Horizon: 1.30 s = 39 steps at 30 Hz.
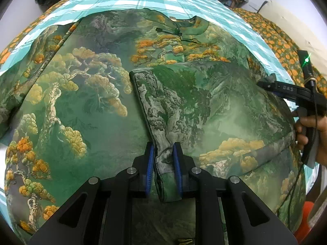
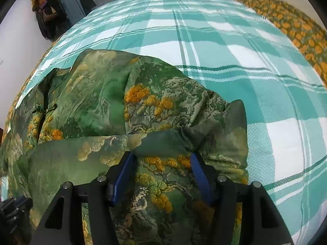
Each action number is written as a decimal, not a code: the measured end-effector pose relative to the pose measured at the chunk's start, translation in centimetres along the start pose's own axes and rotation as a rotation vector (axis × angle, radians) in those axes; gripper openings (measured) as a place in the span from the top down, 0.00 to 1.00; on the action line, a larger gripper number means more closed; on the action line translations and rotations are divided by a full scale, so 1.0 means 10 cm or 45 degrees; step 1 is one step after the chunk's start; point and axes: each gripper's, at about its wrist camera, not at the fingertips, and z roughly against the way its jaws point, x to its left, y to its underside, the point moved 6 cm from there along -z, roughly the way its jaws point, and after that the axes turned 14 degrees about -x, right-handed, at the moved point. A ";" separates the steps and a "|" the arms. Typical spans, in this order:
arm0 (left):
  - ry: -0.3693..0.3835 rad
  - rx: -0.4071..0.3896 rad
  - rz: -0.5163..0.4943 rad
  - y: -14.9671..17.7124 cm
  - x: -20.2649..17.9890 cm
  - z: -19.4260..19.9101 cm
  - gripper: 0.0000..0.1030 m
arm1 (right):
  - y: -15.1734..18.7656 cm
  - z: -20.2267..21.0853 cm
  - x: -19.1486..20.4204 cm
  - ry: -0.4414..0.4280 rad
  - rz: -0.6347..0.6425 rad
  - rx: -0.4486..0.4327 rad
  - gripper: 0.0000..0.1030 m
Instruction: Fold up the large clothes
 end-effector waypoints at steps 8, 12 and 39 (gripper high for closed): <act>-0.008 -0.021 0.012 0.02 0.01 0.02 0.82 | 0.35 0.56 0.01 -0.050 0.084 -0.012 0.42; -0.020 -0.027 -0.005 0.04 -0.01 0.02 0.82 | 0.72 0.87 -0.01 -0.085 0.024 0.001 0.42; -0.353 -0.208 -0.082 0.24 1.19 1.49 0.17 | 1.67 2.38 0.59 0.058 0.139 -0.385 0.30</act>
